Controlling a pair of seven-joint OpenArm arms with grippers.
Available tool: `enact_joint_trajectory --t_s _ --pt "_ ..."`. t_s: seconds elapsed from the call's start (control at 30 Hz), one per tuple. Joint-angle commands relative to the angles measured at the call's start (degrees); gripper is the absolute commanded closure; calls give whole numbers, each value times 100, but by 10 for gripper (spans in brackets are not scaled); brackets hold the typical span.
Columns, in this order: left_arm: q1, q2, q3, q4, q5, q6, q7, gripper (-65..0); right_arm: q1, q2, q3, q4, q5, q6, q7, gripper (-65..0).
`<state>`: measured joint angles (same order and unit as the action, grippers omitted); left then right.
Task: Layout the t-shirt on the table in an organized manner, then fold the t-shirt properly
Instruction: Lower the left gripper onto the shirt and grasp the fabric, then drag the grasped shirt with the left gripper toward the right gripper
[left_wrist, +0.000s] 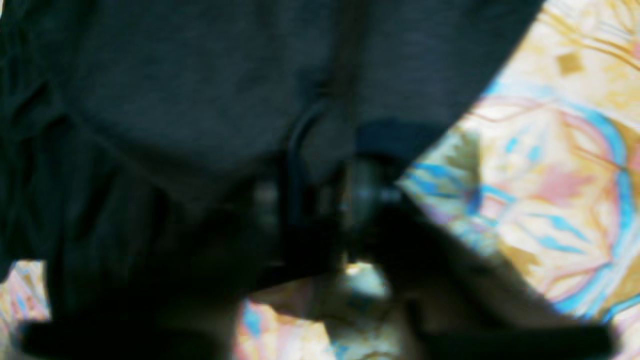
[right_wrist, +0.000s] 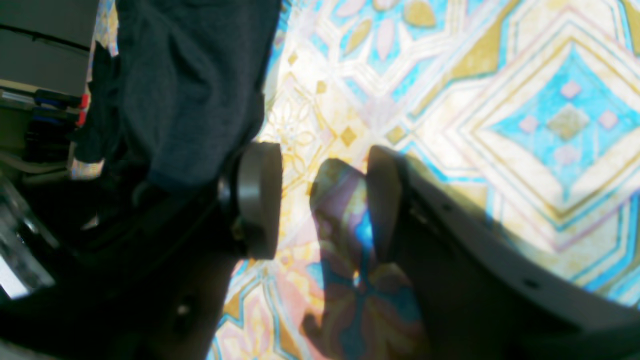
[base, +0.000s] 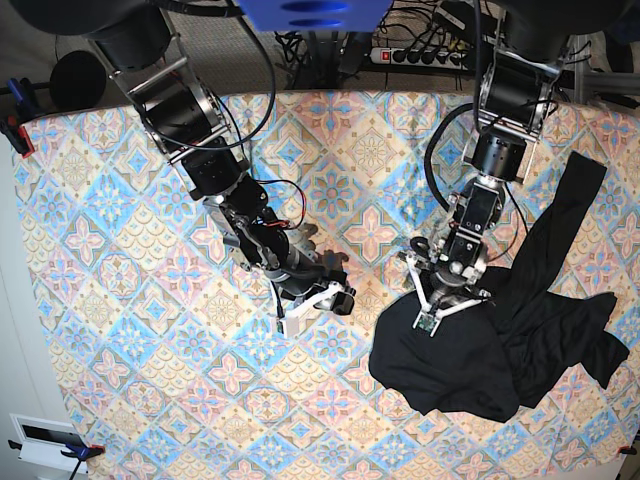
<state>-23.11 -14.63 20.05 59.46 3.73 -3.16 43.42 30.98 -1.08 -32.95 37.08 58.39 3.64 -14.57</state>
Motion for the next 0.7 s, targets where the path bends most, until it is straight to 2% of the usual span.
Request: enact_joint_trajectory --t_s 0.0,0.17,0.33,0.53,0.67 --pt "65 -36 -14 -78 89 -5 445 -2 45 95 11 -38 -147 -368 -130 -283" --pt "180 351 -14 71 -210 -5 419 0 45 473 47 103 -147 -368 -139 -282" --pt "285 923 47 397 -368 -5 427 0 45 1071 741 613 -147 -368 -165 -282" --pt "276 1784 179 397 -368 -5 419 0 -87 1686 1726 929 -147 -368 -781 -282" --pt "250 2180 856 397 -395 -5 419 0 -536 1739 2174 1246 -147 -368 -921 -282"
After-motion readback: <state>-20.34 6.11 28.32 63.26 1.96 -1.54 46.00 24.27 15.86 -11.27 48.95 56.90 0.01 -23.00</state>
